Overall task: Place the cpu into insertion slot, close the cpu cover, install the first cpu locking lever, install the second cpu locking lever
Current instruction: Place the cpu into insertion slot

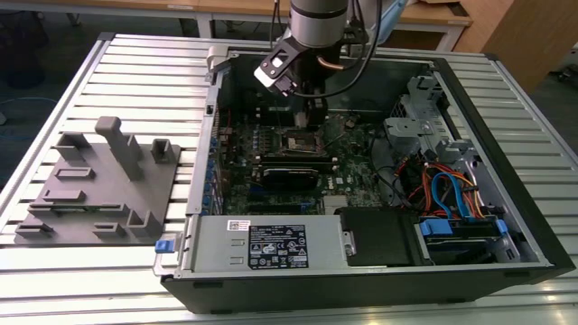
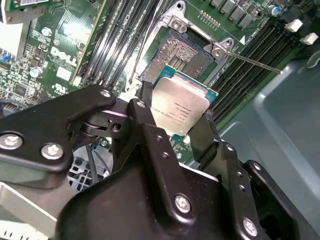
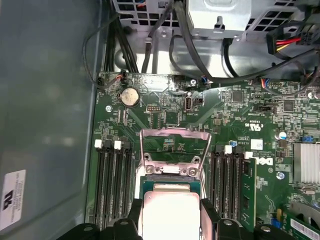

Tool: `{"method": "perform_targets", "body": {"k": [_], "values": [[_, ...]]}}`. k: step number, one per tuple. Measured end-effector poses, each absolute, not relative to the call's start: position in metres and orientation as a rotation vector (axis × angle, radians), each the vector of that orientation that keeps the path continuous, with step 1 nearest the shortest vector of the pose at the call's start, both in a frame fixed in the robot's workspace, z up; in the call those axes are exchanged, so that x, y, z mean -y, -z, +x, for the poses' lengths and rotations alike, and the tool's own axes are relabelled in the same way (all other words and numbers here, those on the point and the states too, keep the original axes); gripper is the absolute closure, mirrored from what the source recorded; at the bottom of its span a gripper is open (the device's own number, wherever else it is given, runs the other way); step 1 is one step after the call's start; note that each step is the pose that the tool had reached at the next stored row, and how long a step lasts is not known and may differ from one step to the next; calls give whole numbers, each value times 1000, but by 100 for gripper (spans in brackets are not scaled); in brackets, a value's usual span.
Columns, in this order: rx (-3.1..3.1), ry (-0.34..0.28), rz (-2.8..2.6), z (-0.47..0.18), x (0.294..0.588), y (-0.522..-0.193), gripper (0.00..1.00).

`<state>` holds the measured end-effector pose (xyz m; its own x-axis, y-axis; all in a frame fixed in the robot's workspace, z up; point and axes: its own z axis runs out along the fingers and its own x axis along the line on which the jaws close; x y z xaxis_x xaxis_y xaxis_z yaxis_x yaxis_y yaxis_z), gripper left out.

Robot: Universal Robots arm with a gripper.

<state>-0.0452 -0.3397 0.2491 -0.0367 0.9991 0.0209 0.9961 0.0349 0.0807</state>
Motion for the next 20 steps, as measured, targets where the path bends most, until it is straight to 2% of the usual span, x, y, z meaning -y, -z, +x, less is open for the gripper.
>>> {"method": "perform_targets", "body": {"k": [20], "values": [[-2230,-113,2151,-48,340,-237,46]]}}
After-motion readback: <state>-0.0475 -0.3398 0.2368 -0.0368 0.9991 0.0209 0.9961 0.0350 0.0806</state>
